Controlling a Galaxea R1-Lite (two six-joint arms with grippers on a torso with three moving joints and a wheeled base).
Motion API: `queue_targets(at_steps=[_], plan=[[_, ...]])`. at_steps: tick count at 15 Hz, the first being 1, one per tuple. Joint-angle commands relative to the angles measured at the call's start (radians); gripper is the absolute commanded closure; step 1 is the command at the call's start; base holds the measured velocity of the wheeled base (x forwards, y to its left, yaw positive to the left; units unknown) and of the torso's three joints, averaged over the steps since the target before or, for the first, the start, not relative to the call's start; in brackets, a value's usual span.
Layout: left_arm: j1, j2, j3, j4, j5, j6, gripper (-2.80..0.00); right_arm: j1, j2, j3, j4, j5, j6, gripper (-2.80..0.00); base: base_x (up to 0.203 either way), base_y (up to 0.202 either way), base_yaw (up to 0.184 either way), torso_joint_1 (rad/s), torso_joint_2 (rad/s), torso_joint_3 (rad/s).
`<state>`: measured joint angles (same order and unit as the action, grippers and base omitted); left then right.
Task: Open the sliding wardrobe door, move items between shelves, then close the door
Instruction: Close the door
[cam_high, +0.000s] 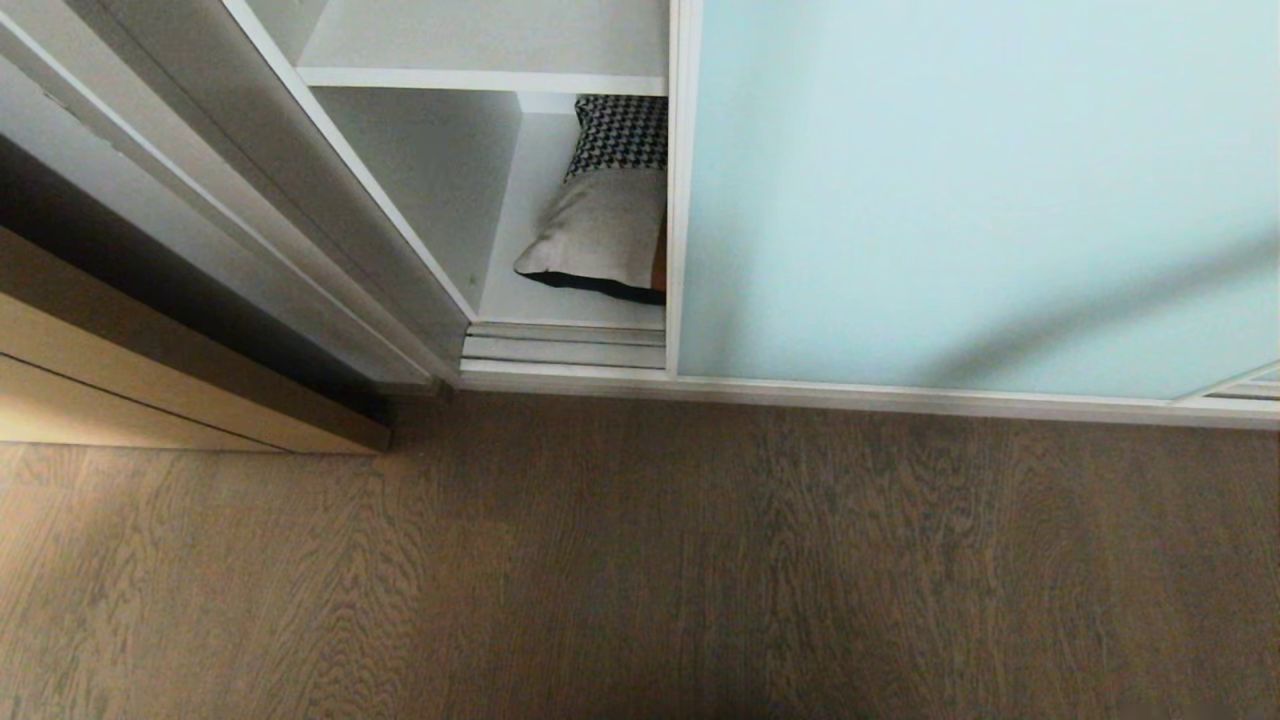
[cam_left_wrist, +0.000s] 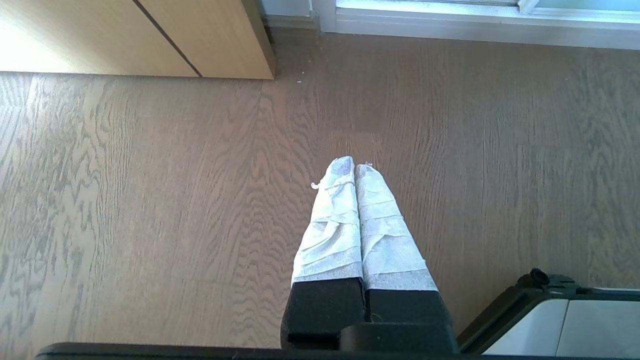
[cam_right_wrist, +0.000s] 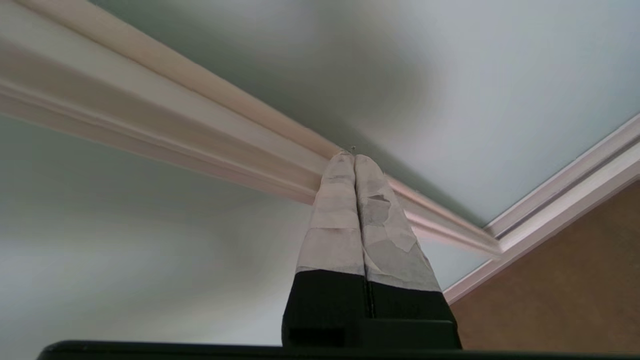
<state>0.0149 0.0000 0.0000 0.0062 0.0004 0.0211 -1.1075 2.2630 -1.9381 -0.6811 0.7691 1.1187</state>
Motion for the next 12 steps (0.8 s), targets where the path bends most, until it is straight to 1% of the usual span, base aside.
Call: queue_targets(at_steps=[1, 8, 12], plan=[[0.000, 0.002, 0.002, 0.000, 0.000, 0.000, 0.00, 0.017, 0.001, 0.002, -0.003, 0.004, 0.031, 0.00, 0.000, 0.000, 0.000, 0.000, 0.00, 0.000], [0.000, 0.002, 0.002, 0.000, 0.000, 0.000, 0.00, 0.046, -0.032, 0.057, -0.001, -0.016, 0.044, 0.00, 0.000, 0.000, 0.000, 0.000, 0.00, 0.000], [0.000, 0.002, 0.002, 0.000, 0.000, 0.000, 0.00, 0.055, -0.092, 0.142, -0.007, -0.014, 0.046, 0.00, 0.000, 0.000, 0.000, 0.000, 0.00, 0.000]])
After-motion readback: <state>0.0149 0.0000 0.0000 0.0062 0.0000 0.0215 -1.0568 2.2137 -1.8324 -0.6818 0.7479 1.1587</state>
